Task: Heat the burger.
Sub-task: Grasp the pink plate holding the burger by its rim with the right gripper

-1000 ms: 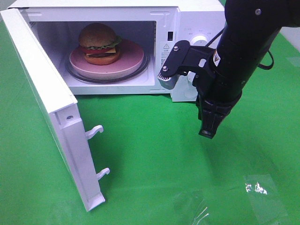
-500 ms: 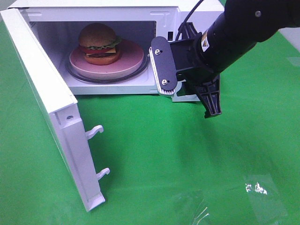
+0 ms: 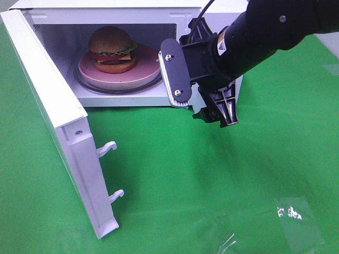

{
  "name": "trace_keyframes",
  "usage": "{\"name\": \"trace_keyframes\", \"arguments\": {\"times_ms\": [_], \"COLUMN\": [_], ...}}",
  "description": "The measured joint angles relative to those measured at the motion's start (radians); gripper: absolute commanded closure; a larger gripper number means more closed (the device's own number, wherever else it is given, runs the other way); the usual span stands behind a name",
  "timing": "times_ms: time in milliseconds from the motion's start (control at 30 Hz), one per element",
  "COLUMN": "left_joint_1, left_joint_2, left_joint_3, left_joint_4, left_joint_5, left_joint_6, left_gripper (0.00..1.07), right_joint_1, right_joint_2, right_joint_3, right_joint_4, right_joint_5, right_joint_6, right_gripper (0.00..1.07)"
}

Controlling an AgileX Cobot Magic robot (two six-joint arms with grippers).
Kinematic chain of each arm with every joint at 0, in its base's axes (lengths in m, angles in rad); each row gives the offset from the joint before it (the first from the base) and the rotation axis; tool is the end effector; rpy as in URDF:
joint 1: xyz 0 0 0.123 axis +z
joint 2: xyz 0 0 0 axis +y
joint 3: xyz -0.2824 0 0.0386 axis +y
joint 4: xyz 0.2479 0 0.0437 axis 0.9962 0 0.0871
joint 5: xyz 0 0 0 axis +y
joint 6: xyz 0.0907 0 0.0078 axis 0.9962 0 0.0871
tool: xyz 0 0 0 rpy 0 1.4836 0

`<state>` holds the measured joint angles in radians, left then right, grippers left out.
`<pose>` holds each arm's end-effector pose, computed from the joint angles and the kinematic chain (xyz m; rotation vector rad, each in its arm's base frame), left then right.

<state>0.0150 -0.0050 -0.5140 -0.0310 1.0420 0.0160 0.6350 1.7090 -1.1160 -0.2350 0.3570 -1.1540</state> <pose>-0.0065 -0.0025 0.2826 0.0024 2.0063 -0.0170 0.2996 0.2115 0.2266 -2.0626 1.3550 -0.4280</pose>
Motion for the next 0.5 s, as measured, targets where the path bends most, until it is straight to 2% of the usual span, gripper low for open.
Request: {"name": "trace_keyframes", "arguments": {"times_ms": [500], "left_joint_1": [0.0], "left_joint_2": [0.0], "left_joint_3": [0.0], "left_joint_4": [0.0], "left_joint_5": [0.0], "left_joint_6": [0.0], "left_gripper": [0.06], "right_joint_1": [0.05], "right_joint_2": [0.186], "right_joint_3": [-0.183], "right_joint_4": [-0.077], "right_joint_5": [-0.016], "right_joint_6": [0.08], "right_gripper": [0.17]}}
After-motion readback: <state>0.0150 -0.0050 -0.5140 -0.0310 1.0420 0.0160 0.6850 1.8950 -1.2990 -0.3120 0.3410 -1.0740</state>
